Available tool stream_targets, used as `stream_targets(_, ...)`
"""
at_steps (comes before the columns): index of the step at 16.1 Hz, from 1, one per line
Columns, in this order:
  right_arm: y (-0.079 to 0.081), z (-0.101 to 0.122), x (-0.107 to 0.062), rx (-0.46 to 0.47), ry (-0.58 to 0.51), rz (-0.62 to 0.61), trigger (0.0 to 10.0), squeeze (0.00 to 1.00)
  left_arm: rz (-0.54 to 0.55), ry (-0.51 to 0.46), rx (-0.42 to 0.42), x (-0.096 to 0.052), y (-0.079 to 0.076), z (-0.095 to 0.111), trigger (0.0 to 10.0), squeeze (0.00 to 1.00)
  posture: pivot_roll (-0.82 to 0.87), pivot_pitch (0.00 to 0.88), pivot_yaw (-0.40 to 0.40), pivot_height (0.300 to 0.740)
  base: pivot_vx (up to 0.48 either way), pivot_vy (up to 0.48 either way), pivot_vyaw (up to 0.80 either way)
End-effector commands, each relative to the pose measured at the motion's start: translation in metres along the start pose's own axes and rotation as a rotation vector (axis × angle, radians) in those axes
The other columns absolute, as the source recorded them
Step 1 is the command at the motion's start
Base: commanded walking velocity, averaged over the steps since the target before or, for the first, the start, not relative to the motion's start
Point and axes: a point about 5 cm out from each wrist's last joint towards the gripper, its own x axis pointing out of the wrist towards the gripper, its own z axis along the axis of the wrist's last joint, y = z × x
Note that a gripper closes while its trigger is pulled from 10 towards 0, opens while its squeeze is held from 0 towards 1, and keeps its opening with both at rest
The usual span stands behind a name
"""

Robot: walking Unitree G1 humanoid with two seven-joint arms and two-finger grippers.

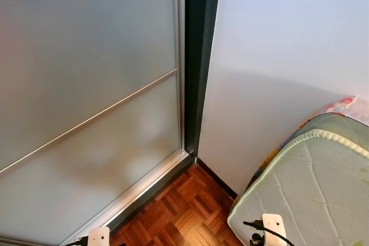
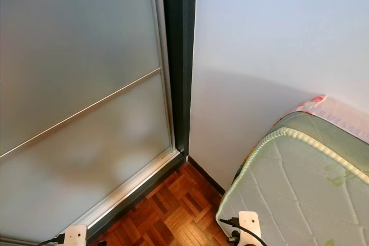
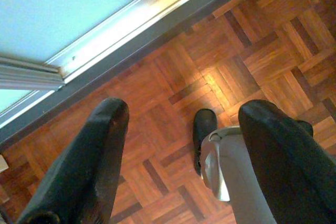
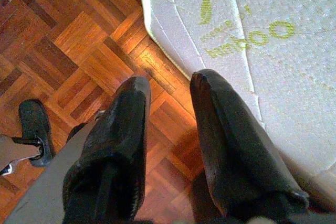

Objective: Clean up the room

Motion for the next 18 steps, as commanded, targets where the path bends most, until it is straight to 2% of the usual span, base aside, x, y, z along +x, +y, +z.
stream_targets(1,-0.026,0.063,0.005,0.156,-0.097,0.156,10.0,0.00,0.057,0.040,-0.079,0.019,0.020,0.049,10.0,0.00,0.00,0.000,-0.008,0.740,0.000,0.000,0.00)
stream_targets(2,-0.036,0.062,0.004,0.176,-0.110,0.084,10.0,0.00,0.041,0.051,-0.131,0.019,0.017,0.046,10.0,0.00,0.00,0.000,-0.013,0.740,0.000,0.000,0.00)
stream_targets(3,-0.038,0.061,0.004,0.188,-0.105,0.085,10.0,0.00,0.034,0.054,-0.149,0.019,0.016,0.045,10.0,0.00,0.00,0.000,-0.013,0.740,0.000,0.000,0.00)
stream_targets(4,-0.045,0.062,0.003,0.123,-0.101,0.023,10.0,0.00,-0.003,0.071,-0.139,0.016,0.010,0.034,10.0,0.00,0.00,0.000,-0.020,0.740,0.000,0.000,0.00)
stream_targets(5,-0.048,0.063,0.003,0.131,-0.100,0.012,10.0,0.00,-0.028,0.102,-0.103,0.015,0.006,0.028,10.0,0.00,0.00,0.000,-0.028,0.740,0.000,0.000,0.00)
stream_targets(6,-0.048,0.064,0.003,0.117,-0.097,0.015,10.0,0.00,-0.040,0.109,-0.104,0.015,0.004,0.026,10.0,0.00,0.01,0.000,-0.032,0.740,0.000,0.000,0.00)
stream_targets(8,-0.046,0.077,0.003,0.130,-0.131,0.073,10.0,0.00,-0.063,0.110,-0.035,0.014,0.003,0.024,10.0,0.00,-0.01,0.000,-0.024,0.740,0.000,0.000,0.00)
stream_targets(10,-0.047,0.078,0.003,0.153,-0.137,0.048,10.0,0.00,-0.043,0.130,-0.065,0.013,0.006,0.022,10.0,0.00,0.00,0.000,-0.027,0.740,0.000,0.000,0.00)
stream_targets(13,-0.052,0.083,0.003,0.094,-0.160,-0.010,10.0,0.00,-0.028,0.113,-0.082,0.014,0.006,0.025,10.0,0.00,0.01,0.000,-0.031,0.740,0.000,0.000,0.00)
stream_targets(14,-0.048,0.082,0.003,0.126,-0.143,0.053,10.0,0.00,-0.018,0.103,-0.127,0.014,0.006,0.025,10.0,0.00,0.00,0.000,-0.023,0.740,0.000,0.000,0.00)
stream_targets(16,-0.048,0.080,0.004,0.141,-0.132,0.025,10.0,0.00,-0.021,0.111,-0.058,0.015,0.008,0.027,10.0,0.00,0.00,0.000,-0.012,0.740,0.000,0.000,0.00)
stream_targets(18,-0.048,0.079,0.004,0.164,-0.128,0.017,10.0,0.00,-0.028,0.111,-0.045,0.015,0.009,0.028,10.0,0.00,0.01,0.000,-0.011,0.740,0.000,0.000,0.00)
